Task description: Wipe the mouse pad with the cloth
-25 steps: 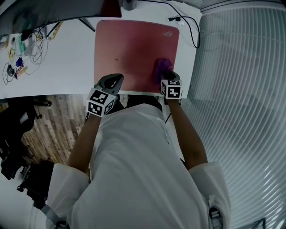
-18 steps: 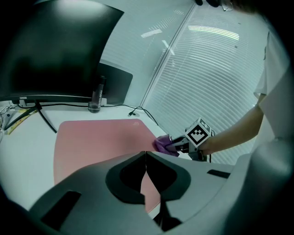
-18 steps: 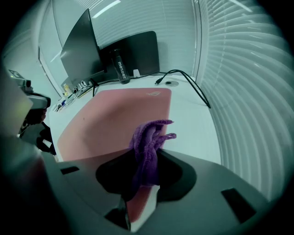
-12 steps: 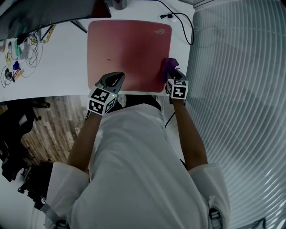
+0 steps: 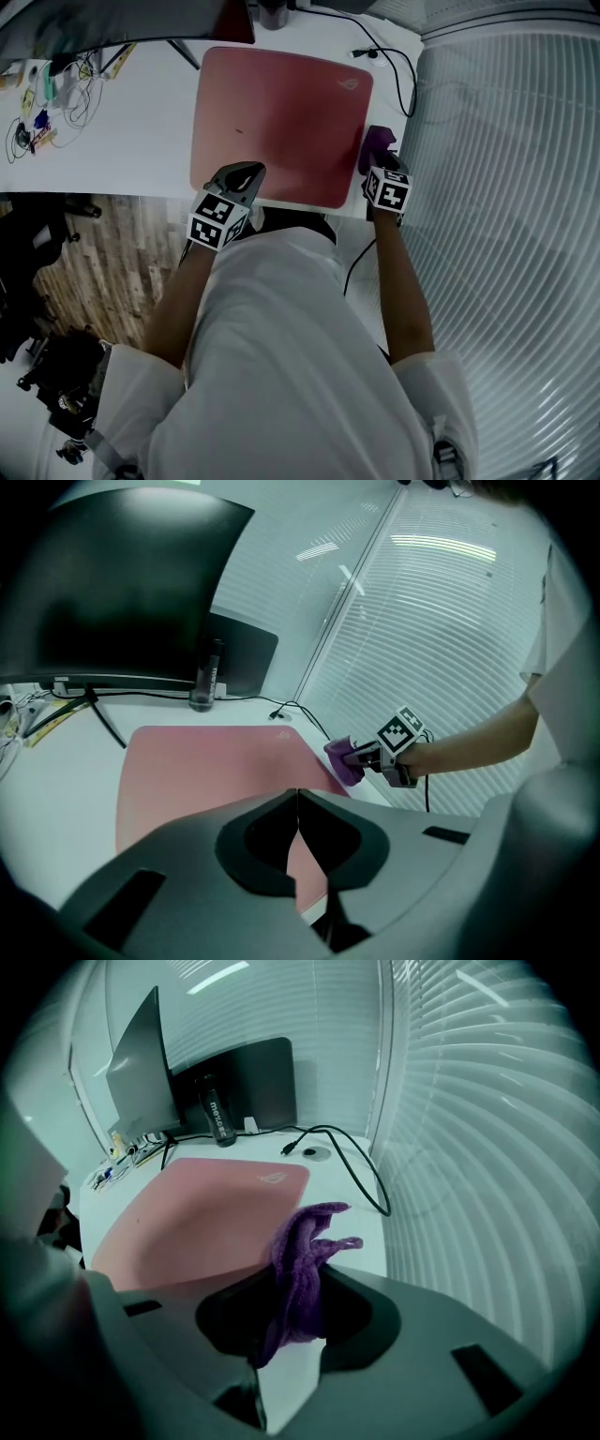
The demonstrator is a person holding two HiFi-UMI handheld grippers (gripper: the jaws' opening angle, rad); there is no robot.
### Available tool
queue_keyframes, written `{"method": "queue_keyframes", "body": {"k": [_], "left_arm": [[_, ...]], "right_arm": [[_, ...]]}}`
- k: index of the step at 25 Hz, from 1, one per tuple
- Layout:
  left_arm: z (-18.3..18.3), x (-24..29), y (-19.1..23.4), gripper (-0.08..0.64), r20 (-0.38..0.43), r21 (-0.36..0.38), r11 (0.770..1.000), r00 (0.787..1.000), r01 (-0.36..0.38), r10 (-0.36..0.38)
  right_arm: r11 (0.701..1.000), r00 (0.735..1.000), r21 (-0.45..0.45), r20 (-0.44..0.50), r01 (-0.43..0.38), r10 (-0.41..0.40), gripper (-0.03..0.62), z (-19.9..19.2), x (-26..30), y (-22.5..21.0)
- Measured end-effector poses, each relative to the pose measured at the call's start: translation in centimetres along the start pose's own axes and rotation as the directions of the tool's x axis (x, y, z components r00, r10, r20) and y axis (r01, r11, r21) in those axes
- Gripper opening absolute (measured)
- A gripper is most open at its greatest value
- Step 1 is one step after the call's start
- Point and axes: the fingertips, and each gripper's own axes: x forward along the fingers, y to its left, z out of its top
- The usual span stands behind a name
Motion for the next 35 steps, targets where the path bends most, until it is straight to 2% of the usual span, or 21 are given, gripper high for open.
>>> {"method": "queue_keyframes", "body": {"k": [11, 24, 35], "left_arm": [[-2.0, -4.2, 5.4, 0.018, 0.014, -0.09, 0.995, 0.999, -0.048, 0.05], [-3.1, -6.8, 11.2, 0.017, 0.041, -0.146, 0.989, 0.998, -0.032, 0.039], [-4.5, -8.9, 14.6, 0.017, 0.043, -0.179, 0.983, 0.998, -0.033, 0.041]], "right_arm": [[0.996, 0.995, -0.051, -0.06, 0.074, -0.077, 0.133, 1.6, 3.0, 3.1], [0.993, 0.989, -0.092, -0.119, 0.073, -0.084, 0.132, 2.8, 4.1, 8.6], [0.992, 0.99, -0.109, -0.118, 0.069, -0.082, 0.131, 4.2, 5.1, 13.0]]}}
